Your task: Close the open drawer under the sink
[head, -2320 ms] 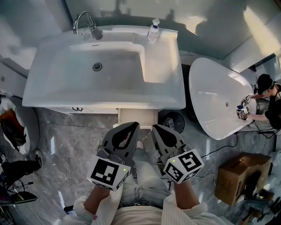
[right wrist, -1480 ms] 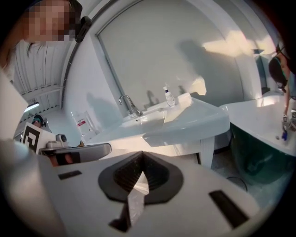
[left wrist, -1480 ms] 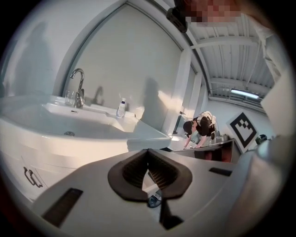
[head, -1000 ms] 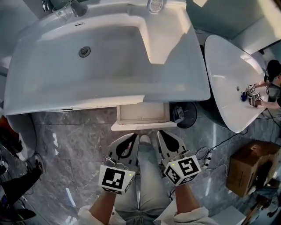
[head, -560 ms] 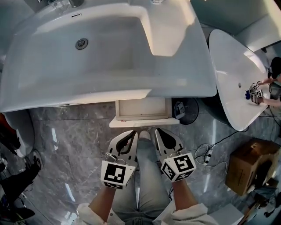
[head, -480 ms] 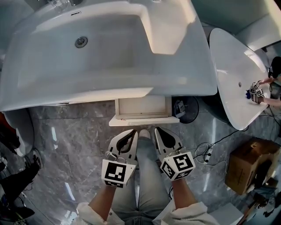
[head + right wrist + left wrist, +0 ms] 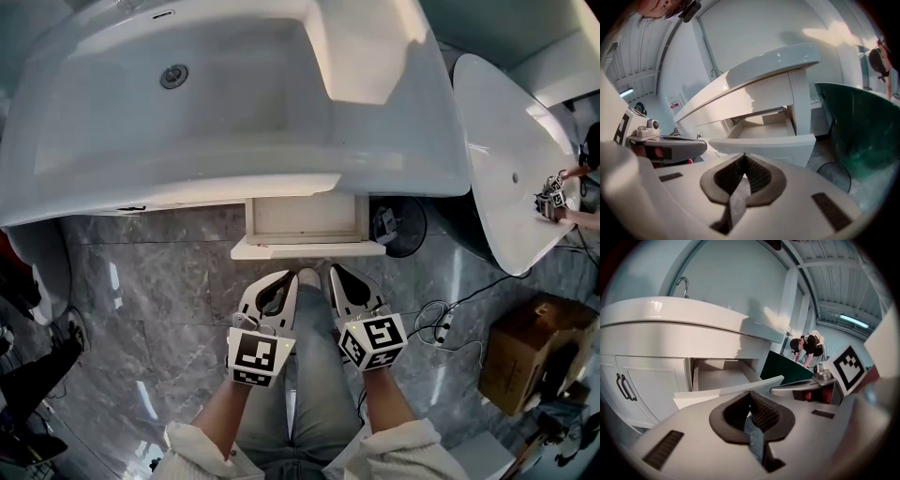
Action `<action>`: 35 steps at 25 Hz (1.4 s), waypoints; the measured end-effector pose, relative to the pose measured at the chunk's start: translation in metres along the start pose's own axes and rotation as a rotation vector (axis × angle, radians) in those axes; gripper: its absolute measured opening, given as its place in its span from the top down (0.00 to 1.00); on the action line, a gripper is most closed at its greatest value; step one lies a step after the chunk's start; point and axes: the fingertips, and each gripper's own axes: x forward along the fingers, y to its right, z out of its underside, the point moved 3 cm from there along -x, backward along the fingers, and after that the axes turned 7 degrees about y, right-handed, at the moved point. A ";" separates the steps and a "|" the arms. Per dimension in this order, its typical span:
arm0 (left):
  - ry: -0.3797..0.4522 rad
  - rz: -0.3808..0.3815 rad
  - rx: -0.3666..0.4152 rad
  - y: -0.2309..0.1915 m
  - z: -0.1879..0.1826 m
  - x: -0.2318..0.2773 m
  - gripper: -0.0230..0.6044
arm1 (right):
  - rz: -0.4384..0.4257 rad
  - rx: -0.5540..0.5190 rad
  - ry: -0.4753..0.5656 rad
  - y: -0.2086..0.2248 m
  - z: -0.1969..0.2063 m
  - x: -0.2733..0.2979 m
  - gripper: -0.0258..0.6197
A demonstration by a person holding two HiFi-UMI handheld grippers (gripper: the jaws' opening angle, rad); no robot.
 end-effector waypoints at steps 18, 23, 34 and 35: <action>-0.042 -0.051 0.024 -0.024 0.026 0.023 0.94 | 0.044 0.010 0.001 0.006 0.013 0.025 0.94; -0.043 -0.048 0.022 -0.026 0.024 0.024 0.94 | 0.058 0.024 0.010 0.007 0.011 0.026 0.94; -0.033 -0.041 0.018 -0.026 0.022 0.023 0.94 | 0.073 0.021 0.026 0.005 0.010 0.026 0.94; -0.031 -0.040 0.020 -0.025 0.022 0.023 0.94 | 0.075 0.023 0.029 0.006 0.009 0.025 0.94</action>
